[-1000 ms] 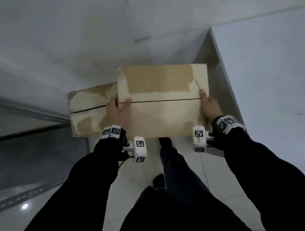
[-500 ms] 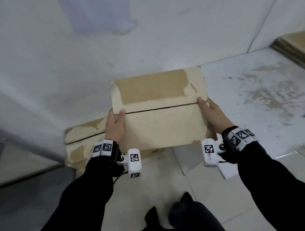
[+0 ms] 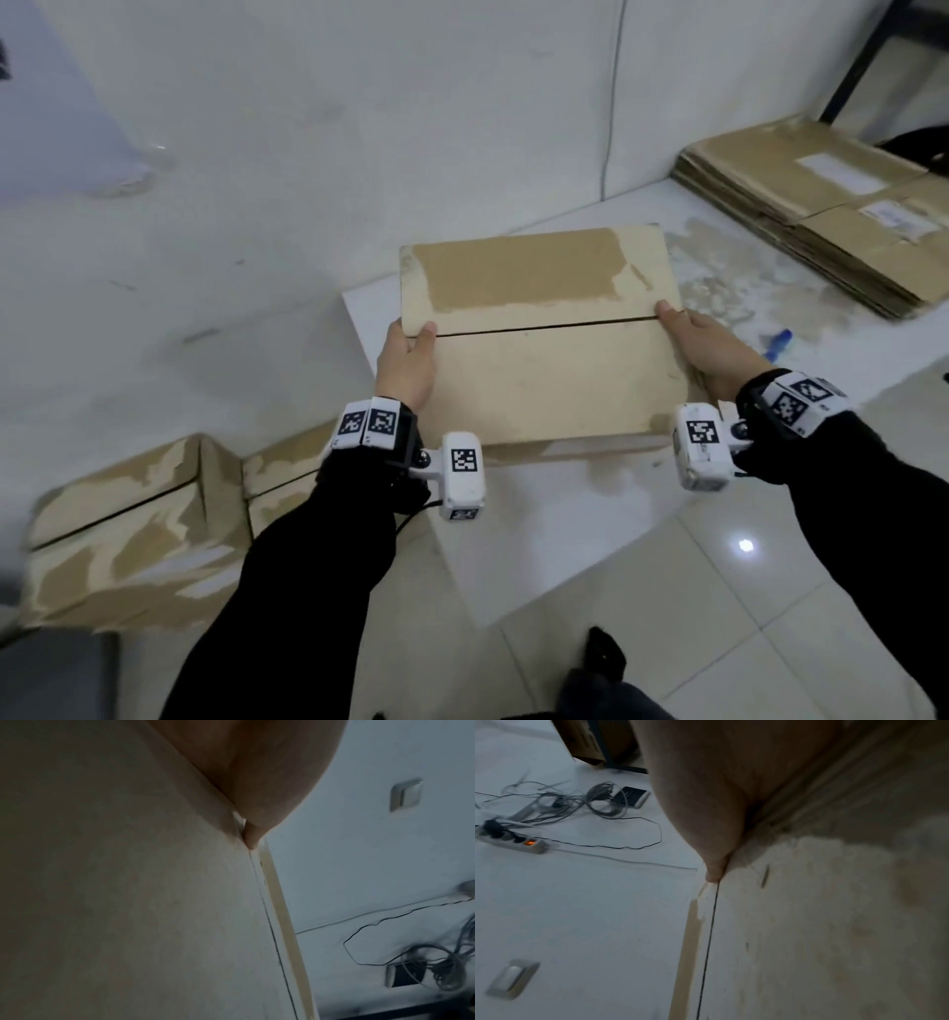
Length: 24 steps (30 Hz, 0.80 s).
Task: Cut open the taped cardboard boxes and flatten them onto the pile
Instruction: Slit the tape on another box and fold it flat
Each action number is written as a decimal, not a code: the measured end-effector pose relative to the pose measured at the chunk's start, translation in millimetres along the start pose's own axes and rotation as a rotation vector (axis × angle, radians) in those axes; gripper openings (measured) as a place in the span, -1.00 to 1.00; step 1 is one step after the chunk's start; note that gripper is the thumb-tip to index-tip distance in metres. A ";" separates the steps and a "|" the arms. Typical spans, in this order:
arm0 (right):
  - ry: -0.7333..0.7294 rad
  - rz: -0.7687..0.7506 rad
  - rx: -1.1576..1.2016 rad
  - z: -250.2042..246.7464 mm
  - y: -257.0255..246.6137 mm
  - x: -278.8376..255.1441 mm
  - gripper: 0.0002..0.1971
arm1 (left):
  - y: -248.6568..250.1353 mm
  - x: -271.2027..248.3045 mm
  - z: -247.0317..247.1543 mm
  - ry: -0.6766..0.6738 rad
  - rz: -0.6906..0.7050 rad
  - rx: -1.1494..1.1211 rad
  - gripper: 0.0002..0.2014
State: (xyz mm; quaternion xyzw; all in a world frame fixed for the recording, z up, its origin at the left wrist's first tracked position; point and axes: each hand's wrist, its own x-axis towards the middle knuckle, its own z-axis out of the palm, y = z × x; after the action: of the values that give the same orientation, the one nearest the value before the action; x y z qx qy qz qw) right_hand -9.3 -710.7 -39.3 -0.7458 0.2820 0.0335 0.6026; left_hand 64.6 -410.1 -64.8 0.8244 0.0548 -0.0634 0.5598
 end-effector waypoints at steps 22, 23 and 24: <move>-0.116 0.192 0.102 -84.6 10.5 134.8 -0.53 | 48.8 71.4 123.9 0.012 -0.160 0.363 -0.56; -0.084 0.183 0.134 -83.0 13.8 135.0 -0.52 | 56.1 73.7 124.7 0.002 -0.154 0.439 -0.54; -0.041 0.173 0.178 -79.6 17.5 132.2 -0.52 | 65.3 76.8 125.7 -0.015 -0.143 0.532 -0.51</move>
State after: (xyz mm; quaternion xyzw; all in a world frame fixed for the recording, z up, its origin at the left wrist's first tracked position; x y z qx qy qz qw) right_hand 70.4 -836.0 -84.6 -0.6615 0.3347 0.0752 0.6668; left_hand 145.4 -549.5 -63.6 0.9360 0.0900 -0.1207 0.3182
